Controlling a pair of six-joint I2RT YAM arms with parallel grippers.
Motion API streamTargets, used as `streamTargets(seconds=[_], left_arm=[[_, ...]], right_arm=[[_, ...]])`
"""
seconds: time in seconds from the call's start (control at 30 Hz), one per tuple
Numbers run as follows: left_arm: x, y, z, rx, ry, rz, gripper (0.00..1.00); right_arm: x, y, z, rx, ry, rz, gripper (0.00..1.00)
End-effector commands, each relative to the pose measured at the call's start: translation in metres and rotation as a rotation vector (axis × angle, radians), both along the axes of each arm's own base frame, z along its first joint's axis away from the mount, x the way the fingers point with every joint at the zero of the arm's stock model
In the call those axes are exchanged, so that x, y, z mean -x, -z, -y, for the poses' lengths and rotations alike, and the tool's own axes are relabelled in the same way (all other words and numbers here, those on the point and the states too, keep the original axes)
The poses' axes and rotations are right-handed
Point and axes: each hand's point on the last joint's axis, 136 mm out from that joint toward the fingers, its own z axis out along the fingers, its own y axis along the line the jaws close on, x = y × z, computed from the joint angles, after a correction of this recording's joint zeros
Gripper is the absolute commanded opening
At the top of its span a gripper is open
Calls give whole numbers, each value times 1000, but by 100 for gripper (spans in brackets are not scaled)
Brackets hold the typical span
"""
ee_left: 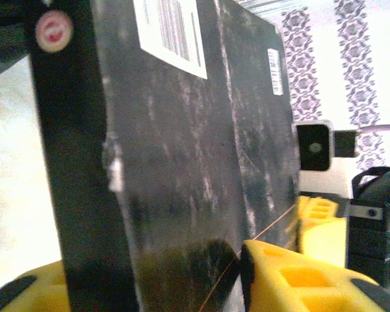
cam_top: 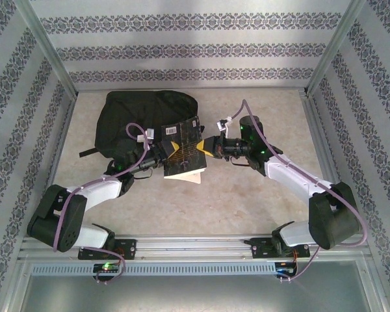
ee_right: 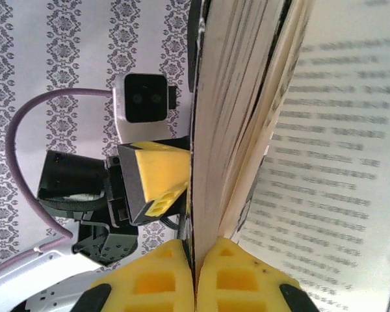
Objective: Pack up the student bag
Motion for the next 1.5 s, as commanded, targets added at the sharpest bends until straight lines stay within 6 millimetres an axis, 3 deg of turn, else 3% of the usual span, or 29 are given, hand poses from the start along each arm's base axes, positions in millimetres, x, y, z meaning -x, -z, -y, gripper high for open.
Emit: streamTargets(seconds=[0.0, 0.1, 0.13, 0.2, 0.23, 0.4, 0.5, 0.57, 0.73, 0.93, 1.17, 1.37, 1.47], left_arm=[[8, -36, 11, 81, 75, 129, 34], [9, -39, 12, 78, 86, 140, 19], [8, -40, 12, 75, 82, 143, 13], [4, -40, 9, 63, 53, 147, 3], [3, -41, 7, 59, 34, 153, 0], [-18, -59, -18, 53, -179, 191, 0], [-28, -74, -34, 60, -312, 214, 0], [-33, -85, -37, 76, -363, 231, 0], [-42, -106, -40, 187, -462, 230, 0], [-37, -118, -35, 240, -521, 220, 0], [-27, -124, -51, 221, -614, 247, 0], [-27, -126, -50, 234, -613, 254, 0], [-26, -127, -51, 235, -617, 257, 0]], right_arm=[[-3, -2, -2, 10, -17, 57, 0], [-6, 2, -1, 39, -9, 66, 0], [-7, 4, 0, 54, -2, 63, 5], [-10, 9, 6, 104, 36, 62, 32], [-13, 14, 11, 142, 71, 58, 41], [-14, 25, 27, 170, 249, 29, 72], [-6, 12, 20, 64, 318, 41, 90], [-1, -7, 4, -31, 315, 70, 95], [3, -33, -34, -196, 290, 55, 98], [-12, -54, -63, -381, 311, 36, 97], [-16, -45, -73, -412, 374, 28, 97], [-10, -37, -93, -442, 343, 4, 97], [-12, -33, -90, -438, 362, 7, 98]])
